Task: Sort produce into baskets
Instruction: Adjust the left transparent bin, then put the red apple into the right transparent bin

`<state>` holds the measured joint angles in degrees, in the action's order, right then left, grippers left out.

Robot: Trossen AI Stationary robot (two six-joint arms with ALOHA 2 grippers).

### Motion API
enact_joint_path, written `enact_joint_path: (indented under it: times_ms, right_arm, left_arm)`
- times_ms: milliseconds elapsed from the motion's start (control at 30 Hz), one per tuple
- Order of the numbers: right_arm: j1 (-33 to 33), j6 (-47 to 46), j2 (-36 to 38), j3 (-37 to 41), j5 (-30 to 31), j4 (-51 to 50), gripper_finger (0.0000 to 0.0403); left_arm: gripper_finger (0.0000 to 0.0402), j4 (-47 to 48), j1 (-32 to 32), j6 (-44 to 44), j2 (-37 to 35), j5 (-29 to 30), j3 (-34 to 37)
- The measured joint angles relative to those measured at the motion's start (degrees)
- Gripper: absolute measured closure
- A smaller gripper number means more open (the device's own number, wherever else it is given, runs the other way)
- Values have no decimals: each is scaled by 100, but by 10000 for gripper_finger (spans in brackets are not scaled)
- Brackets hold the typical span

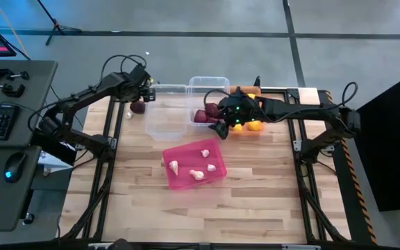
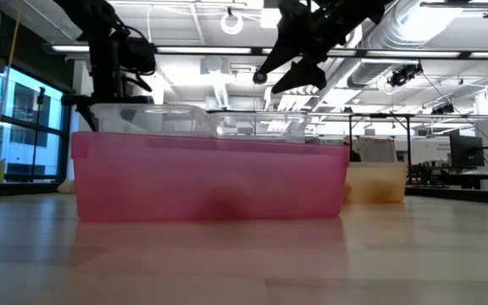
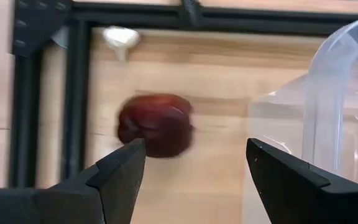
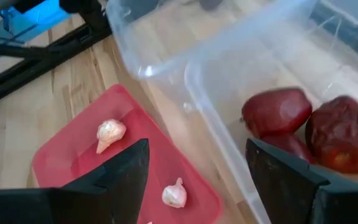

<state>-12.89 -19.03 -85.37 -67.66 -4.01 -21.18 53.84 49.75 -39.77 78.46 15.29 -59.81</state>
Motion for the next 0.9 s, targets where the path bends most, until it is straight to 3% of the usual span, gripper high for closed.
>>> enact_joint_path:
  times_ms: [333, 500, 667, 900]
  right_arm:
    - [-258, 5, 449, 0, 129, -49, 146]
    - [-295, 7, 512, 0, 141, -54, 146]
    - [-295, 110, 512, 0, 200, -58, 146]
    - [-295, 112, 512, 0, 251, -58, 146]
  left_arm:
    - [135, -606, -422, -499, 0, 17, 0]
    - [135, -415, -454, -519, 0, 4, 0]
    - [135, -271, -226, -453, 0, 261, 0]
    - [135, -200, 440, 659, 111, 126, -4]
